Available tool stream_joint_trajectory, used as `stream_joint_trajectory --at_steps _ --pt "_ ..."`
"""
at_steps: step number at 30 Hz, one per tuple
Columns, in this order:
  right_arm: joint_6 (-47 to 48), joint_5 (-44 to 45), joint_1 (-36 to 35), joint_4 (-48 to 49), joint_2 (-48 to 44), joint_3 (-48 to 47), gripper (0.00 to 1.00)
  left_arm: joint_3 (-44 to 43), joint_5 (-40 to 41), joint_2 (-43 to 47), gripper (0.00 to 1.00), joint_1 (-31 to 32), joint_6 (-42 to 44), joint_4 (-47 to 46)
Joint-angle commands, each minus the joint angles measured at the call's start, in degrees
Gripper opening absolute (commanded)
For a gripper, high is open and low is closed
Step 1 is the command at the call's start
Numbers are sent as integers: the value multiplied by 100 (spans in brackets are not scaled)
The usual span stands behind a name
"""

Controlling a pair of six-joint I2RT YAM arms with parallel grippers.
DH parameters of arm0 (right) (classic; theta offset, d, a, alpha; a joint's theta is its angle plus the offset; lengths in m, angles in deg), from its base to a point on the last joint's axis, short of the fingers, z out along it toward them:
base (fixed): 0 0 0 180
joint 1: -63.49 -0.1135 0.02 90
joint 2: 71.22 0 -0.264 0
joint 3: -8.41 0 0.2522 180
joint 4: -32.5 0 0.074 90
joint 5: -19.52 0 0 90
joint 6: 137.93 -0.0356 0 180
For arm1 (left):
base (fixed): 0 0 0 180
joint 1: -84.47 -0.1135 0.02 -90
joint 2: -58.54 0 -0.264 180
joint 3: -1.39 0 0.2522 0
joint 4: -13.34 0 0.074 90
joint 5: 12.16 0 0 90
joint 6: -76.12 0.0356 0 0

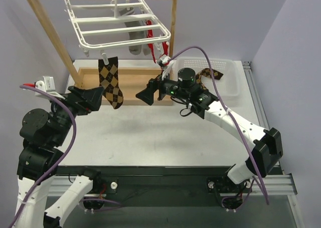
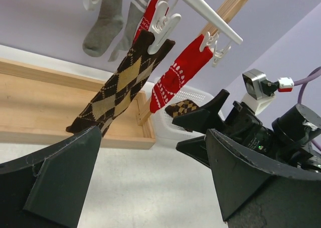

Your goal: Remove the socks clipped to the hanger

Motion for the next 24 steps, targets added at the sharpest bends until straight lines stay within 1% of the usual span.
stream_joint_trajectory --at_steps 1,5,9,12,16,18,20,22,24 --pt "-93 -168 -188 1194 431 -145 91 65 185 231 98 -38 81 -99" --pt "30 -712 -179 1159 951 -742 90 -189 150 161 97 -38 265 41" --pt "83 -1126 -197 1483 1592 -1305 90 -427 106 73 97 -29 432 306" --pt "126 -1021 -284 1817 2101 -1621 93 -462 36 82 97 -29 424 341" --pt "319 -880 -337 1924 2621 -2201 94 -541 -43 82 97 -29 406 446" --pt "399 -941 -346 1661 2962 -2781 93 -559 -61 99 97 -20 415 473" --pt "225 -1151 -372 1616 3192 -3385 93 -594 -69 108 97 -20 450 525" --pt "57 -1293 -434 1528 3517 -3792 86 -594 18 117 97 -3 459 613" --pt "21 -1320 -574 1545 3484 -3768 79 -620 124 108 97 6 459 657"
